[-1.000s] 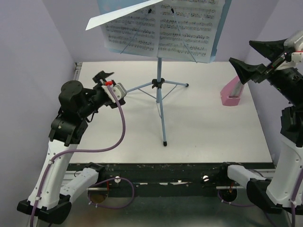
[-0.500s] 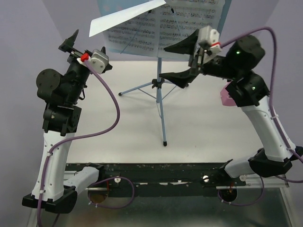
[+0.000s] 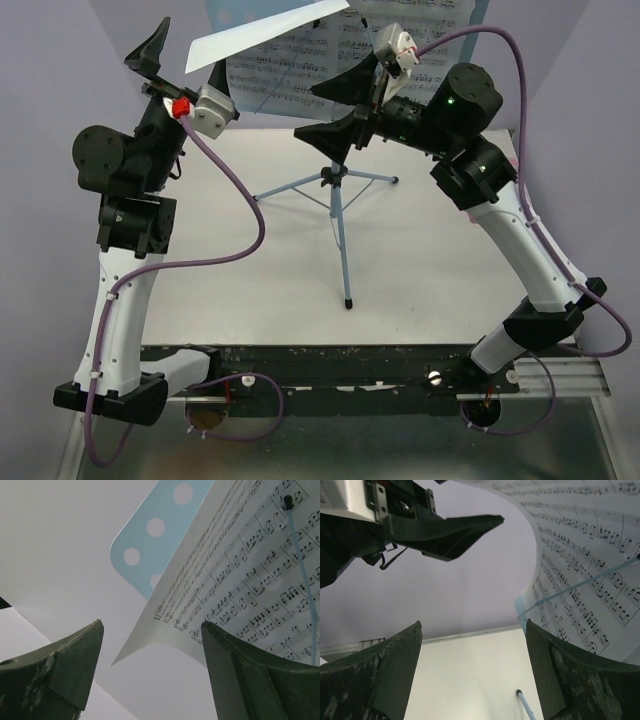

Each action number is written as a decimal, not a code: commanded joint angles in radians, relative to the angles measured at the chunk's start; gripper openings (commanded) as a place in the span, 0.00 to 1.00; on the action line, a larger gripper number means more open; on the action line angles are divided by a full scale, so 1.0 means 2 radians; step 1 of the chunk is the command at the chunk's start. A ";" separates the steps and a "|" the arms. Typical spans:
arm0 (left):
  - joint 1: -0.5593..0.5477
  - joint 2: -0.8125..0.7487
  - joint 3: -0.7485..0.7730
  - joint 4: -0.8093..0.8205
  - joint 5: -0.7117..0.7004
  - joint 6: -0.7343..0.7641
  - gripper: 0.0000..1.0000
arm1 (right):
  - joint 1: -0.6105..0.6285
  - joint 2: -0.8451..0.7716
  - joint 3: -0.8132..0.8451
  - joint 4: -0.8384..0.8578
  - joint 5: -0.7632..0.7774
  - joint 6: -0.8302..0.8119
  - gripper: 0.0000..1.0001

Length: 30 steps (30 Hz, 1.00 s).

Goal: Pack up the instrument practice props

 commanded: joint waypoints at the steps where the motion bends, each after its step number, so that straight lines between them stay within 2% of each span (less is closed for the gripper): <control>1: 0.003 0.007 0.020 0.036 0.031 0.022 0.86 | 0.009 0.034 0.021 0.020 0.027 0.034 0.91; 6: 0.003 -0.003 0.009 0.023 0.085 0.049 0.74 | 0.021 0.060 0.045 0.026 0.062 0.030 0.92; 10: 0.003 -0.009 0.007 -0.006 0.111 0.076 0.58 | 0.027 0.077 0.062 0.032 0.077 0.028 0.94; 12: 0.003 -0.012 0.007 -0.017 0.117 0.081 0.46 | 0.028 0.083 0.067 0.038 0.081 0.030 0.94; 13: 0.003 -0.015 0.006 -0.021 0.120 0.083 0.35 | 0.030 0.085 0.068 0.041 0.082 0.030 0.94; 14: 0.003 -0.017 0.003 -0.021 0.123 0.086 0.19 | 0.031 0.087 0.068 0.045 0.082 0.031 0.94; 15: 0.002 -0.020 -0.001 -0.017 0.124 0.086 0.10 | 0.031 0.090 0.067 0.048 0.084 0.031 0.94; 18: 0.002 -0.025 -0.007 -0.020 0.126 0.088 0.06 | 0.033 0.098 0.074 0.051 0.096 0.033 0.95; 19: 0.002 -0.027 -0.008 -0.020 0.124 0.088 0.00 | 0.034 0.102 0.075 0.052 0.098 0.034 0.95; 25: 0.002 -0.026 -0.004 -0.003 0.112 0.072 0.00 | 0.036 0.123 0.096 0.055 0.111 0.038 0.95; 30: 0.002 -0.017 0.009 0.008 0.102 0.059 0.00 | 0.044 0.123 0.110 0.026 0.167 0.038 0.93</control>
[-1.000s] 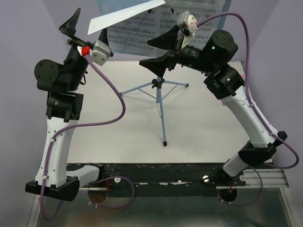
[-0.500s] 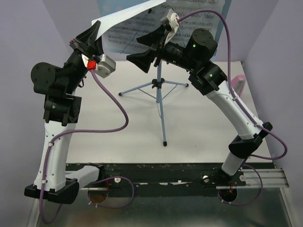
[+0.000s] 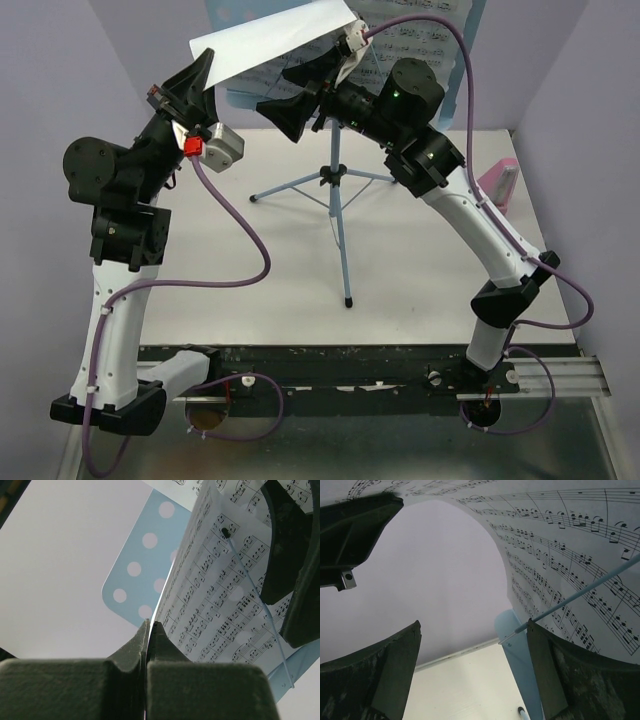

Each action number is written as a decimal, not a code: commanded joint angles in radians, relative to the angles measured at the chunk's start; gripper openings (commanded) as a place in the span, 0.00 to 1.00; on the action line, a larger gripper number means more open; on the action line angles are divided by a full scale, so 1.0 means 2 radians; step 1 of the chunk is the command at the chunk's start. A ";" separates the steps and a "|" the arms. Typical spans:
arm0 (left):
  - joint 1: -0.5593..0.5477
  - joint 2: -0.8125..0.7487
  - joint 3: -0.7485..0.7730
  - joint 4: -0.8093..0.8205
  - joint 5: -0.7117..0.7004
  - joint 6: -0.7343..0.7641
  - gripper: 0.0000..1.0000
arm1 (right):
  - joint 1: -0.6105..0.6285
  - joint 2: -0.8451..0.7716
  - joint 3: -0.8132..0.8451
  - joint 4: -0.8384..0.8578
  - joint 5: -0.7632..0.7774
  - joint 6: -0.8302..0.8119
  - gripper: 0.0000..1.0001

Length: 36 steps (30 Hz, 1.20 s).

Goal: Pack up the instrument practice props

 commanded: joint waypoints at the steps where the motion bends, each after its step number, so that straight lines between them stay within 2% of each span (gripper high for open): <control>1: 0.001 0.005 0.014 0.025 -0.004 -0.016 0.00 | 0.012 0.000 0.015 -0.021 0.079 0.006 0.93; 5: 0.001 0.008 0.018 0.029 -0.003 -0.023 0.00 | 0.016 -0.006 -0.001 -0.018 0.098 0.009 0.93; 13: 0.001 0.003 0.006 0.029 -0.007 -0.026 0.00 | 0.031 0.013 0.027 -0.017 0.150 -0.022 0.93; 20: 0.001 -0.003 -0.011 0.031 -0.005 -0.023 0.00 | 0.037 -0.004 0.025 -0.044 0.127 -0.027 0.92; 26: 0.002 -0.011 -0.029 0.050 -0.018 -0.036 0.00 | 0.040 -0.008 0.032 -0.077 0.155 -0.028 0.90; 36: 0.002 -0.011 -0.022 0.039 -0.019 -0.045 0.00 | 0.042 0.016 0.053 -0.047 0.148 -0.021 0.90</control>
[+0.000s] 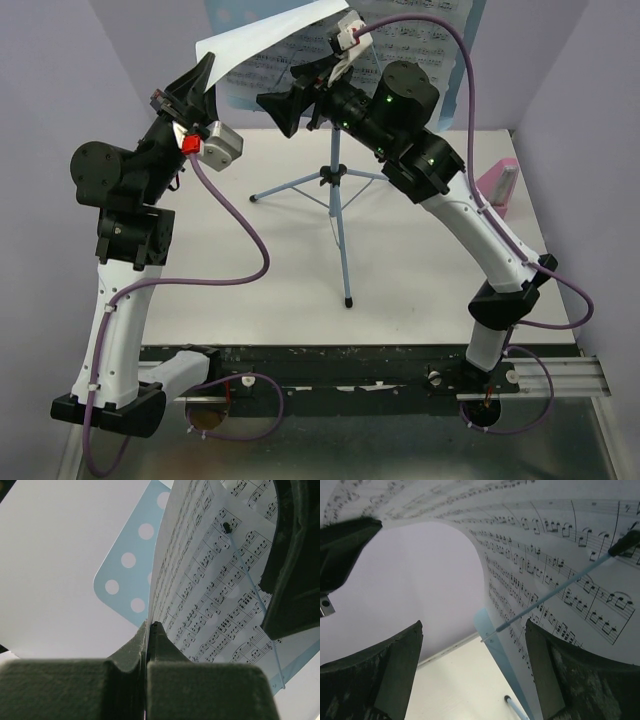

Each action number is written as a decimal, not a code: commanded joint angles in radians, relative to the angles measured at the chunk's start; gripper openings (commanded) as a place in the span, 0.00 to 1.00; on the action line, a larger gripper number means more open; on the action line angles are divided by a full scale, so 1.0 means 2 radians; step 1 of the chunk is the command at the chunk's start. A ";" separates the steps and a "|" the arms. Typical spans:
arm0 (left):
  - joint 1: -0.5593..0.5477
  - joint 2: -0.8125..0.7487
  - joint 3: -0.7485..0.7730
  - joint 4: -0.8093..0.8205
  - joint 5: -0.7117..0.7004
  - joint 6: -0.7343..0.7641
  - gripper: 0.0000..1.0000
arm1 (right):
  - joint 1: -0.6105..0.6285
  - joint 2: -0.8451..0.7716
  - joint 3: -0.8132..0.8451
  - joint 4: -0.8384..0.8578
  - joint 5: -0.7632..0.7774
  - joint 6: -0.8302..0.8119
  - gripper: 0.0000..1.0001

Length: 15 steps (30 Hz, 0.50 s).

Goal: Pack up the instrument practice props

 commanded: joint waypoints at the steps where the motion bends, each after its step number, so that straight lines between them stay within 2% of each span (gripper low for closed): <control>1: 0.002 -0.008 0.006 0.007 -0.004 -0.015 0.00 | 0.005 0.014 0.013 0.030 0.009 0.003 0.90; 3: 0.001 -0.007 0.009 0.005 -0.003 -0.022 0.00 | 0.005 0.023 0.012 0.060 0.016 -0.006 0.90; 8: 0.002 -0.008 0.011 0.005 -0.004 -0.027 0.00 | 0.007 0.044 0.036 0.067 0.028 -0.010 0.90; 15: 0.002 -0.007 0.012 0.014 -0.011 -0.043 0.00 | 0.007 0.033 0.003 0.093 -0.052 -0.010 0.91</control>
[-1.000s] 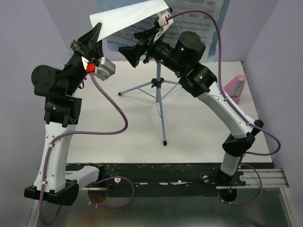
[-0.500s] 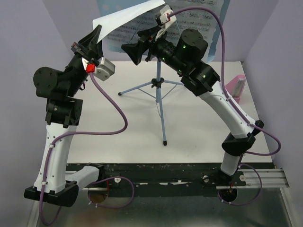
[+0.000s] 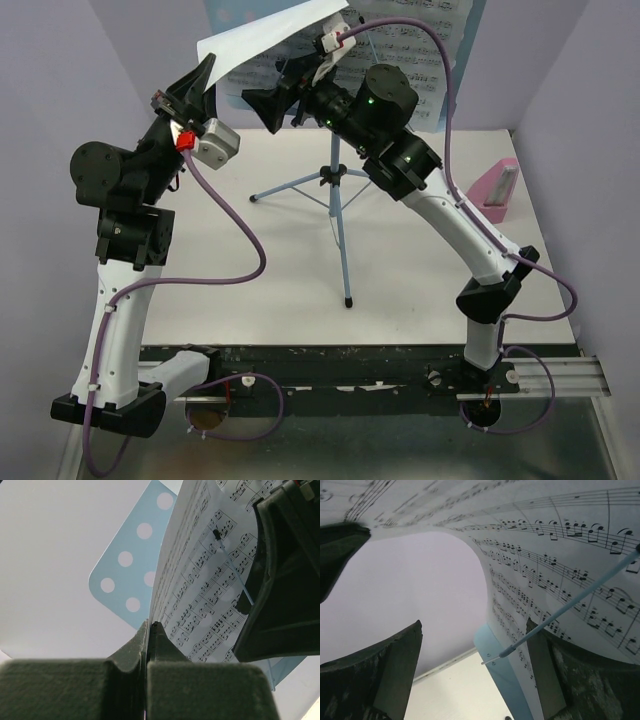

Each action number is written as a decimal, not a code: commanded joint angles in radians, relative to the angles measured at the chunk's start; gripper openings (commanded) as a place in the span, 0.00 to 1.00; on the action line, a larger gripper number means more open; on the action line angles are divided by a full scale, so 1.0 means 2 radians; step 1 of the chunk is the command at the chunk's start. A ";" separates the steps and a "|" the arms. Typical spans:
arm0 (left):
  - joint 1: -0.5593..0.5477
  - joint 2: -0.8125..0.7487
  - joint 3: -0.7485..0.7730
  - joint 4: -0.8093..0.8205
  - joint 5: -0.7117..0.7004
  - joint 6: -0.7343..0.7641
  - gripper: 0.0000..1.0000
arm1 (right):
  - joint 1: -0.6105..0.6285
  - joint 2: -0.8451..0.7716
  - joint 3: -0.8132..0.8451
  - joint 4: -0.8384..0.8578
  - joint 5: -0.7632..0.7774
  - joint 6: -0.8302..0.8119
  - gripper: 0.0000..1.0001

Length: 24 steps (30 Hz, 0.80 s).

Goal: Pack up the instrument practice props

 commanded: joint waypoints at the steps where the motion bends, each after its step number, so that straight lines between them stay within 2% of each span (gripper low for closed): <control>1: 0.002 -0.006 0.012 0.017 -0.017 -0.017 0.00 | 0.005 -0.013 -0.027 0.047 -0.067 -0.007 0.92; 7: 0.005 0.005 0.030 0.045 -0.054 -0.012 0.00 | 0.005 -0.066 -0.144 0.169 -0.147 -0.069 0.92; 12: 0.011 0.023 0.063 0.067 -0.074 -0.002 0.00 | 0.005 -0.069 -0.145 0.170 -0.136 -0.079 0.93; 20: 0.019 0.095 0.222 0.064 -0.103 0.048 0.00 | 0.005 -0.077 -0.153 0.164 -0.106 -0.114 0.95; 24: 0.021 0.124 0.286 0.064 -0.112 0.110 0.00 | 0.005 -0.090 -0.171 0.163 -0.121 -0.146 0.96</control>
